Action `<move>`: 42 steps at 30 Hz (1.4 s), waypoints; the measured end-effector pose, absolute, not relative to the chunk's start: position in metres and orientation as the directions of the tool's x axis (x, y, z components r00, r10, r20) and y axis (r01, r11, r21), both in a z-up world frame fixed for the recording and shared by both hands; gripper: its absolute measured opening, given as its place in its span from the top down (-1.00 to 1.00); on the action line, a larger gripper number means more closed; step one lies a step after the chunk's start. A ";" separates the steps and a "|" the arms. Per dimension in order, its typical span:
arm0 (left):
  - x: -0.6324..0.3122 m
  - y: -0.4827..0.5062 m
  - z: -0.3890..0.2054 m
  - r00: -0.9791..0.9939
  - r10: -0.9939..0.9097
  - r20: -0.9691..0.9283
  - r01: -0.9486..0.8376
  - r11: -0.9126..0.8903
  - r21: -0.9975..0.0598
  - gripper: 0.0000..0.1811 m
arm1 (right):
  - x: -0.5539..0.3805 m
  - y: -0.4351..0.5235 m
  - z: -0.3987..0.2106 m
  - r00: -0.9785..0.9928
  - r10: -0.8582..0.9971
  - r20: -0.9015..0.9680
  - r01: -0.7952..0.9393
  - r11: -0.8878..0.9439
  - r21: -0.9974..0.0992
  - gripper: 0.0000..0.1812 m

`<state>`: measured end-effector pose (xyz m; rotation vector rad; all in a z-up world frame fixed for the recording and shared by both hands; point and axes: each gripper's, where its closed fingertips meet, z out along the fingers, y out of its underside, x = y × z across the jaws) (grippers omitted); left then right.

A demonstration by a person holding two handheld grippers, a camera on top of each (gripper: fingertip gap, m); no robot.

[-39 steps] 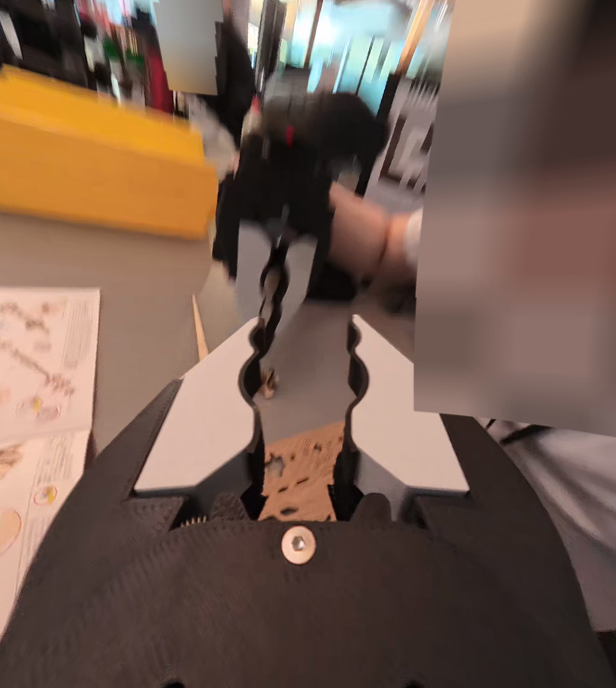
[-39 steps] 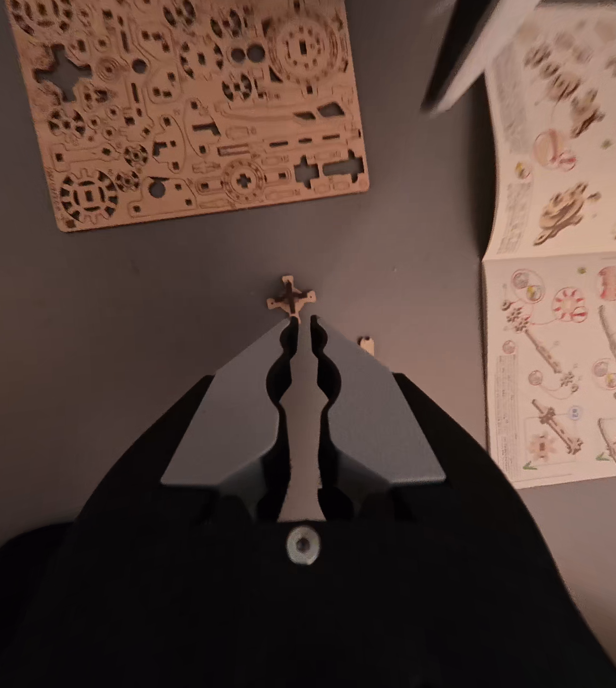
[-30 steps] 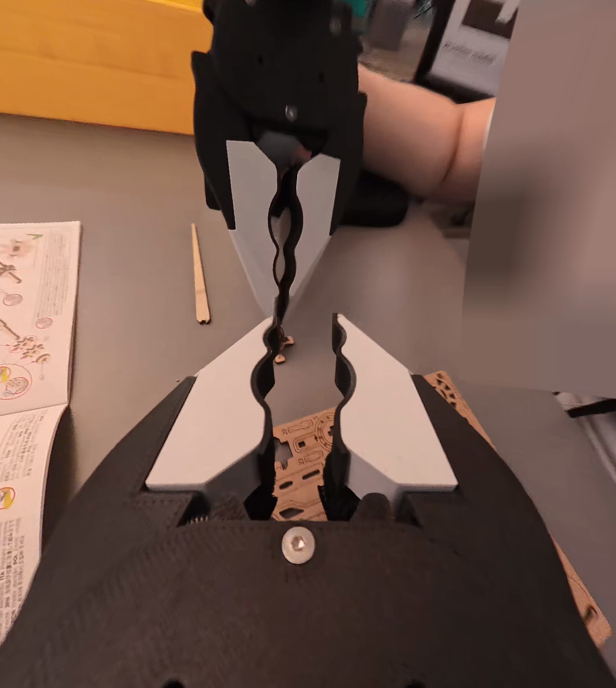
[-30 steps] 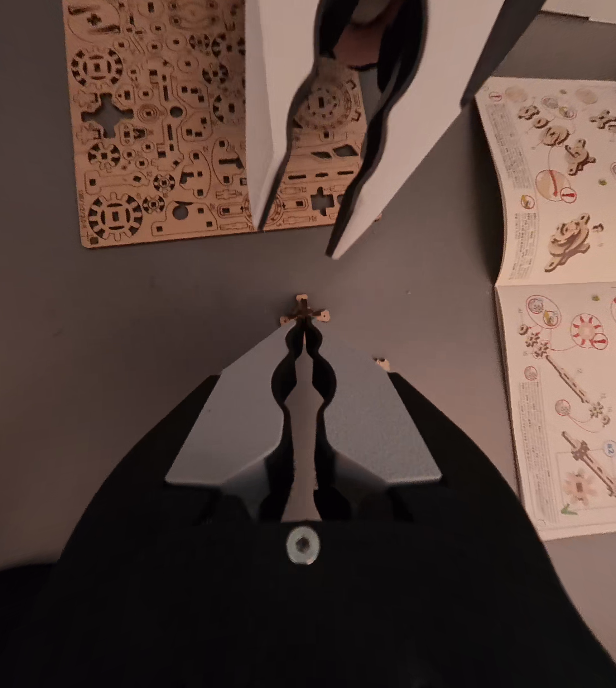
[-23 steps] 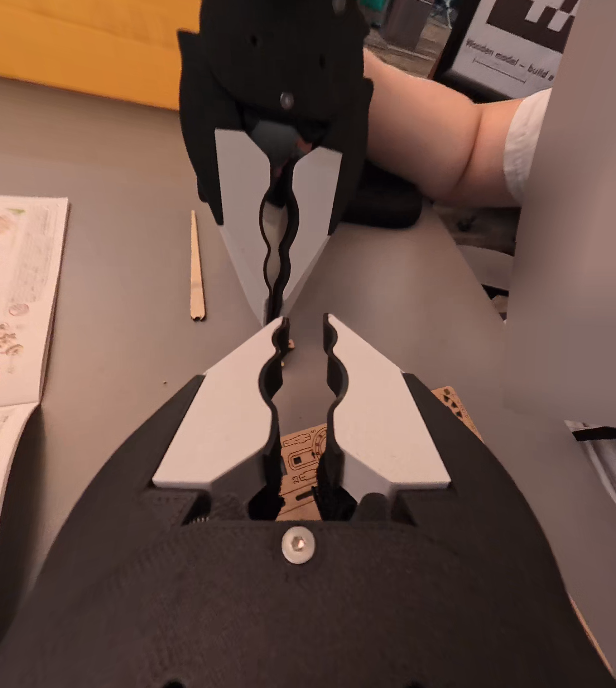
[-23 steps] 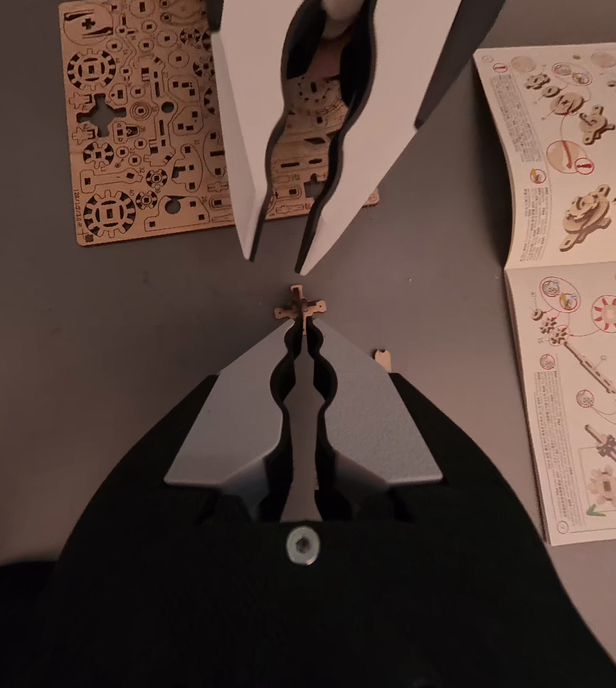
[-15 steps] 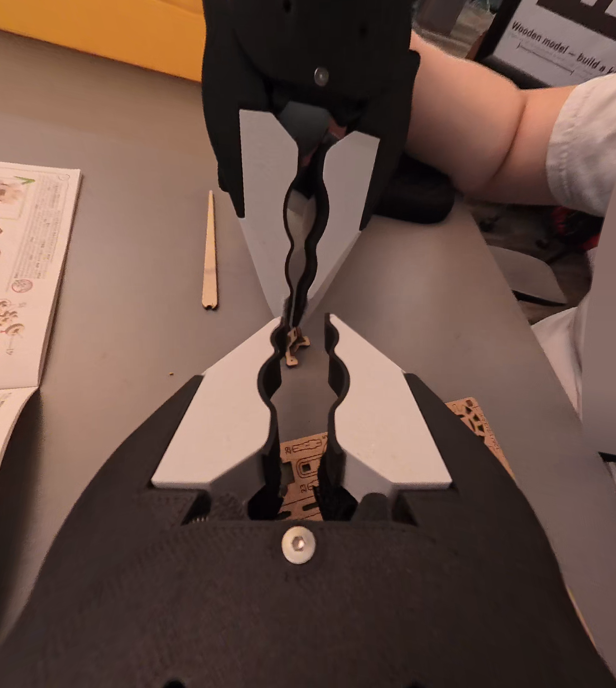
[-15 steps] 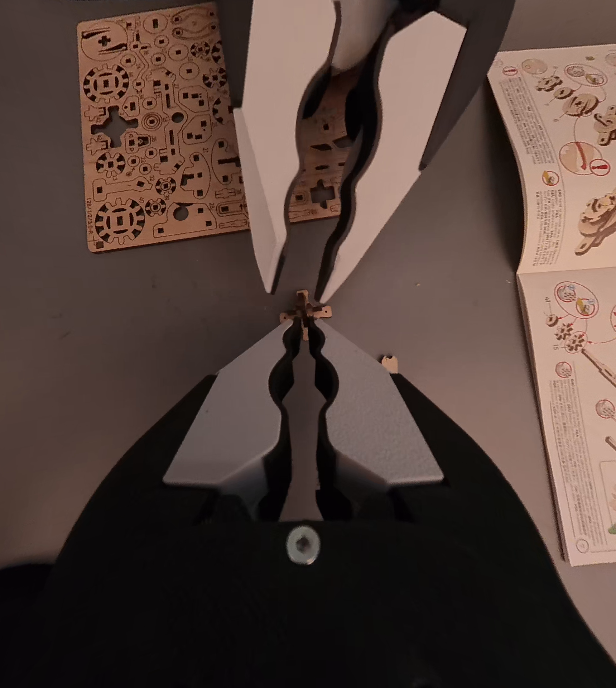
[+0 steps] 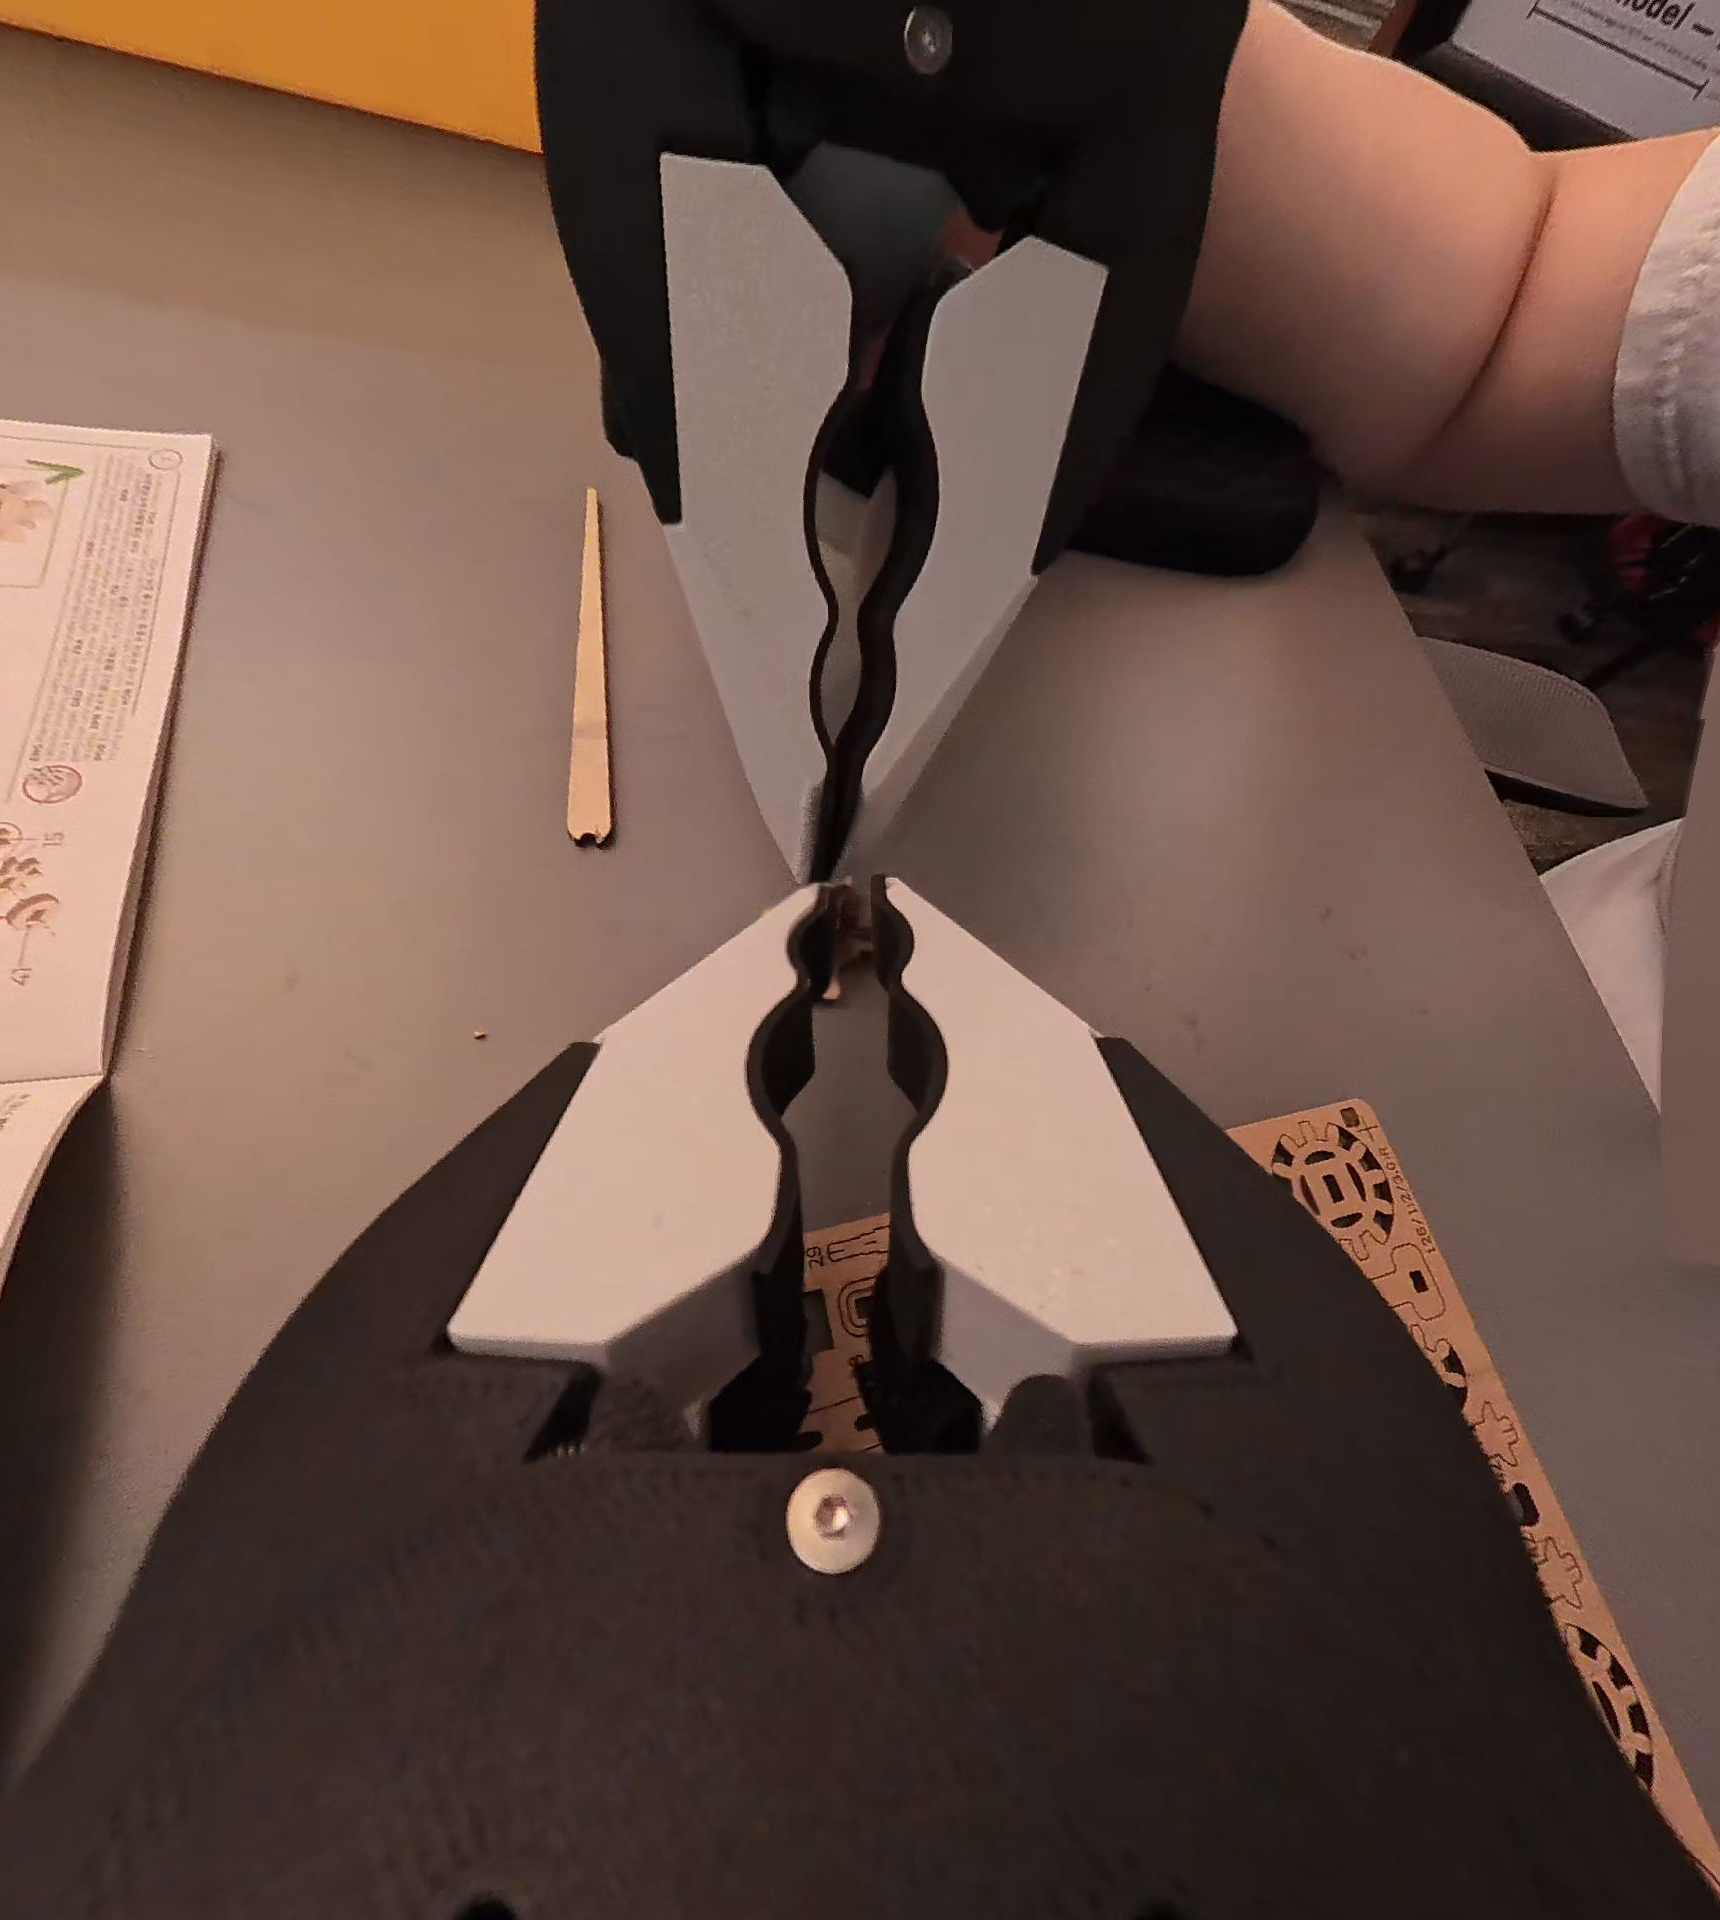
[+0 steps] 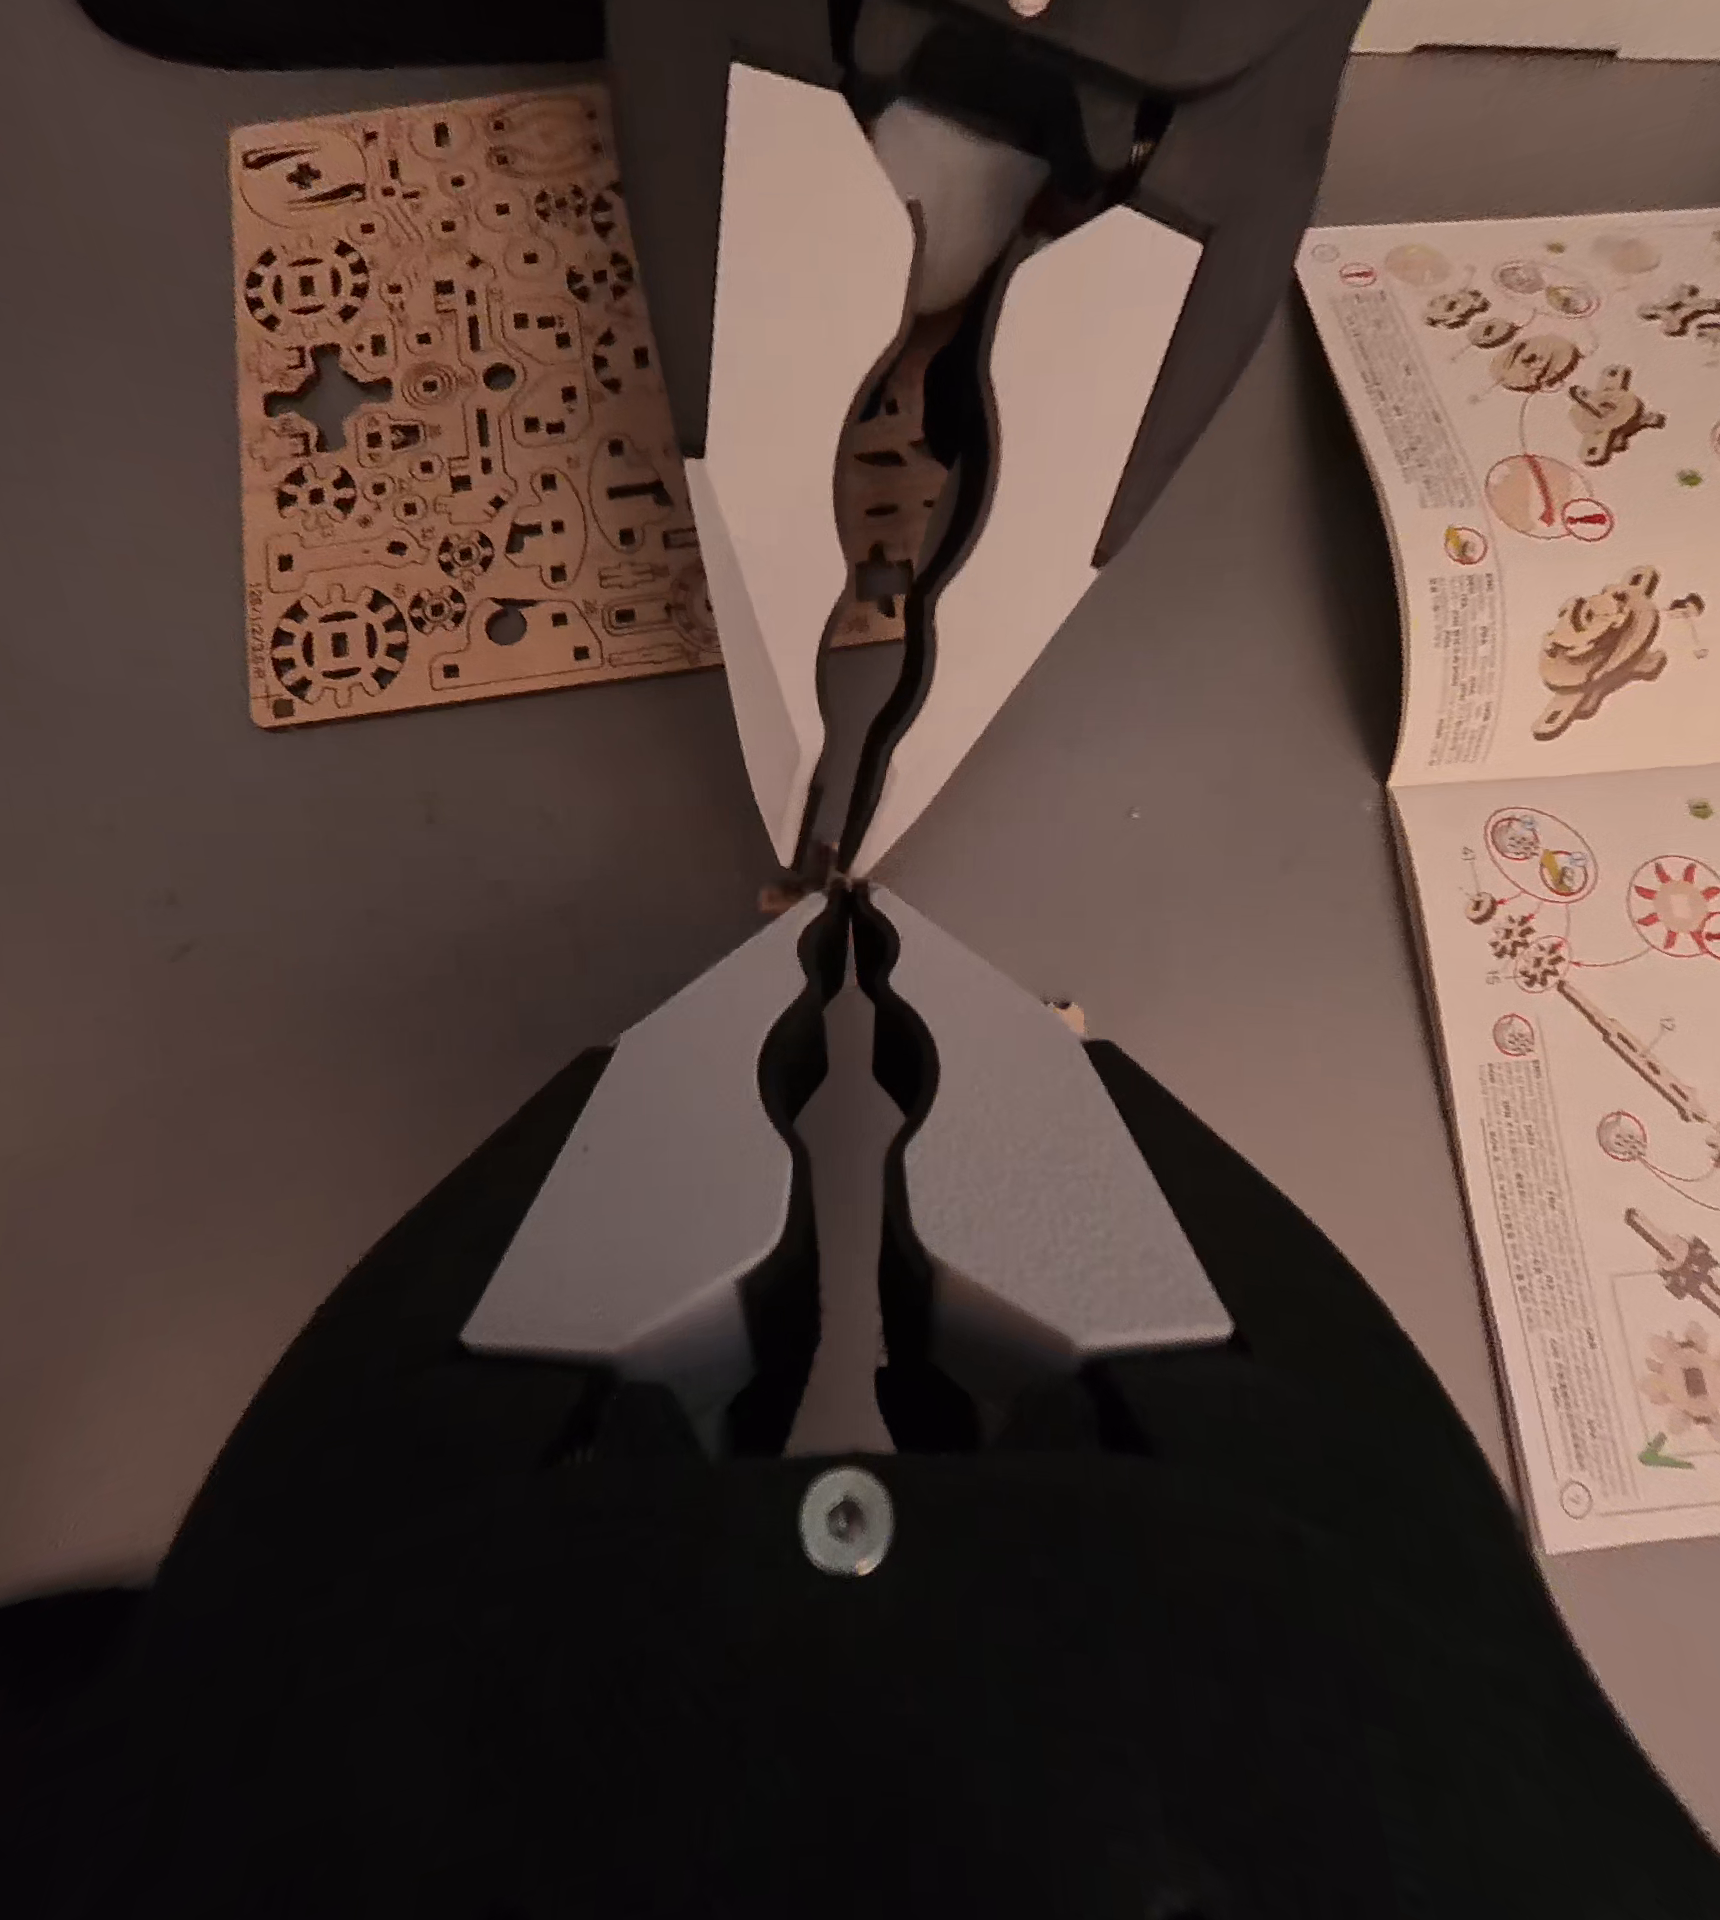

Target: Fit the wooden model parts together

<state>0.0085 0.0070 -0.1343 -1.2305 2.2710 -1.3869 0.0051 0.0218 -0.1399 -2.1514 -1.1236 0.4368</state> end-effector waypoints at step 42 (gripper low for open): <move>0.012 0.004 -0.142 -0.618 -0.777 0.123 -0.562 0.327 -0.760 0.99 | 0.006 0.013 -0.151 0.597 0.802 -0.022 0.623 -0.480 -0.617 1.00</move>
